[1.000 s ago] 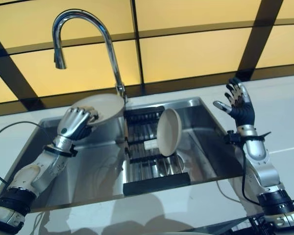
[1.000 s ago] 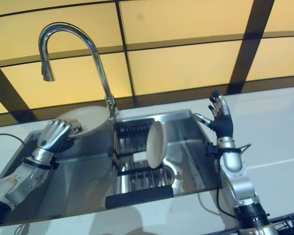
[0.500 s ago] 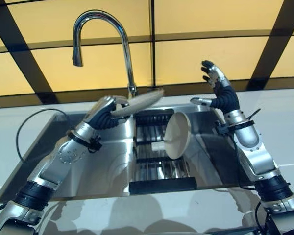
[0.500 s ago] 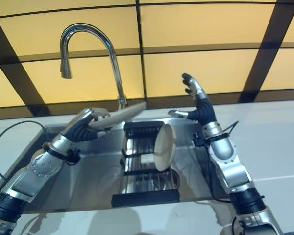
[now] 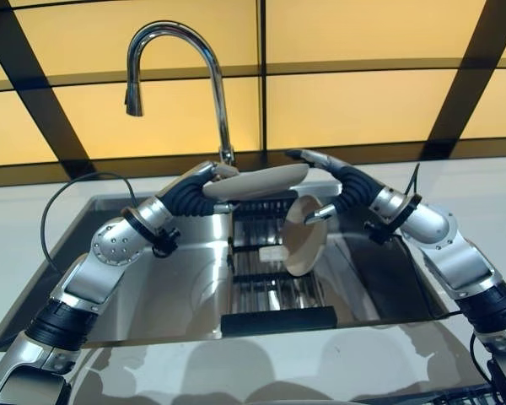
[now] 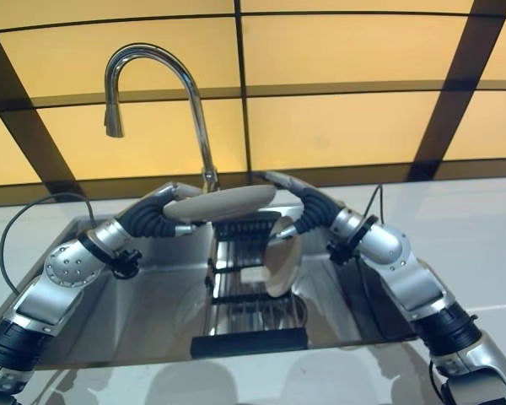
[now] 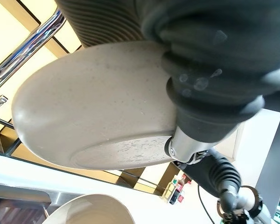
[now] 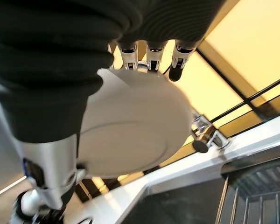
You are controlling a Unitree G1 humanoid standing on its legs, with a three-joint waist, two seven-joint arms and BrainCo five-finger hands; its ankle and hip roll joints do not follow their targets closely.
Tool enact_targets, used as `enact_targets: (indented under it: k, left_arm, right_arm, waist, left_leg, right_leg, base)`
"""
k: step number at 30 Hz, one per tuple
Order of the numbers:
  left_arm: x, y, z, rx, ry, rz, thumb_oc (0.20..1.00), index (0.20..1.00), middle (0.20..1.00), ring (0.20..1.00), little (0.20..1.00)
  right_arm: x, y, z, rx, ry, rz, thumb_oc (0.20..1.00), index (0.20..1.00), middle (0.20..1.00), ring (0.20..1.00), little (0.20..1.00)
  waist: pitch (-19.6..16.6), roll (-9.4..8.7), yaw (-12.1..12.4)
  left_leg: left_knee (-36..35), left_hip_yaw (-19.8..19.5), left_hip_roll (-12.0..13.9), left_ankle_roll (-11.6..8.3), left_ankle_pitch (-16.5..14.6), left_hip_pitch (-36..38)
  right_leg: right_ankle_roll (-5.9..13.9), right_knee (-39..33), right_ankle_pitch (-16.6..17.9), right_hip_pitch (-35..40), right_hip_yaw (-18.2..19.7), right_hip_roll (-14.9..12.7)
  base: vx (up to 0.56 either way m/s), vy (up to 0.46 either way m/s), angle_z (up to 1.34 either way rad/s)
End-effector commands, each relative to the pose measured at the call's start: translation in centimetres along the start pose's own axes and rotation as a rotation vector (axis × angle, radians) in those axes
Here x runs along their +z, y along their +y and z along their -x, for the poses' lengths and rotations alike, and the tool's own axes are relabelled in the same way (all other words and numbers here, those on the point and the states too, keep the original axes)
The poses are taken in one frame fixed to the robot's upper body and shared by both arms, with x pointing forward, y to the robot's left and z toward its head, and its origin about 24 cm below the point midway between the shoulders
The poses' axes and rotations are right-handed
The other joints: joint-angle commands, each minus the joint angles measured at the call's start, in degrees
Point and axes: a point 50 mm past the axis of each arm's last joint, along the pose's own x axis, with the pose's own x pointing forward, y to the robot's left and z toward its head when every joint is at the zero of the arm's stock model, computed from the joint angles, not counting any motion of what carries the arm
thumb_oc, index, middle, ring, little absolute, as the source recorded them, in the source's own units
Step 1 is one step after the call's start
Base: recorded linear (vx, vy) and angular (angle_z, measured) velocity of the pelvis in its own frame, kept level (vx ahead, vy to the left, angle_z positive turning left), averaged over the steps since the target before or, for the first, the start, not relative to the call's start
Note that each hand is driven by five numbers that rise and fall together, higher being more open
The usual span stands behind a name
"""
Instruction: Pick up plates and place into dishwasher.
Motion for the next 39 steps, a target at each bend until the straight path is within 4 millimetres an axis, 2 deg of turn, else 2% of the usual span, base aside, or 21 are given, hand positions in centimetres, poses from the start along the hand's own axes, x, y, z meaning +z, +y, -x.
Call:
enact_targets:
  k: [1,15,25,34,35,37,39]
  left_arm:
    - [1.4,2.5,-1.5,0.07,-0.101,-0.025,0.2,0.2,0.2,0.2,0.2]
    - [0.5,0.7,-1.1,0.013,-0.07,0.005,0.2,0.2,0.2,0.2,0.2]
    - [0.4,-0.1,-1.5,-0.013,-0.07,0.047,0.2,0.2,0.2,0.2,0.2]
    - [0.4,0.0,-1.5,-0.033,-0.066,0.058,0.2,0.2,0.2,0.2,0.2]
    - [0.3,0.0,-1.5,-0.034,-0.065,0.059,0.2,0.2,0.2,0.2,0.2]
    - [0.3,-0.1,-1.4,-0.035,-0.063,0.058,0.2,0.2,0.2,0.2,0.2]
    - [0.3,-0.1,-1.4,-0.034,-0.063,0.059,0.2,0.2,0.2,0.2,0.2]
  right_arm:
    - [2.9,-1.1,-1.5,0.095,-0.115,0.096,1.0,1.0,1.0,1.0,1.0]
    - [2.6,-0.8,-1.6,0.001,-0.144,0.023,1.0,1.0,1.0,1.0,1.0]
    - [2.2,-0.3,-1.9,-0.049,-0.146,-0.031,1.0,1.0,1.0,1.0,1.0]
    - [1.9,0.4,-2.1,0.033,-0.118,-0.023,1.0,1.0,1.0,1.0,1.0]
    - [1.8,0.4,-2.1,0.032,-0.113,-0.021,0.705,0.705,0.705,0.705,0.705]
    - [1.6,0.3,-1.9,0.027,-0.104,-0.028,0.2,0.2,0.2,0.2,0.2]
    - [1.5,0.4,-1.9,0.033,-0.096,-0.032,0.2,0.2,0.2,0.2,0.2]
  waist:
    - [-1.9,-2.1,1.0]
    - [-1.7,-2.03,1.4]
    - [-1.7,-1.59,1.3]
    - [-1.6,-1.37,1.3]
    - [-1.5,-1.4,1.3]
    - [-1.5,-1.44,1.4]
    - [-1.5,-1.49,1.4]
  left_leg:
    - [0.5,-0.5,-1.9,1.81,-8.0,0.7]
    - [0.9,-0.5,-2.0,2.02,-8.2,0.8]
    - [0.9,-0.5,-2.2,2.23,-8.2,1.0]
    - [0.9,-0.4,-2.3,2.35,-8.1,1.1]
    - [1.0,-0.4,-2.3,2.37,-8.2,1.1]
    - [0.9,-0.6,-2.3,2.39,-8.1,1.2]
    - [0.9,-0.6,-2.3,2.39,-8.1,1.1]
  right_leg:
    - [1.29,0.5,-5.7,0.1,-2.5,0.8]
    - [1.39,0.5,-5.6,0.2,-2.2,0.7]
    - [1.59,0.5,-5.4,0.2,-1.9,0.5]
    - [1.7,0.5,-5.2,0.3,-1.9,0.3]
    - [1.7,0.5,-5.2,0.4,-2.0,0.2]
    - [1.7,0.5,-5.2,0.5,-2.0,0.2]
    - [1.71,0.5,-5.2,0.5,-2.0,0.2]
  base:
    - [0.0,0.0,0.0]
    - [0.0,0.0,0.0]
    - [0.0,0.0,0.0]
    - [0.0,0.0,0.0]
    - [0.0,0.0,0.0]
    - [0.0,0.0,0.0]
    - [0.0,0.0,0.0]
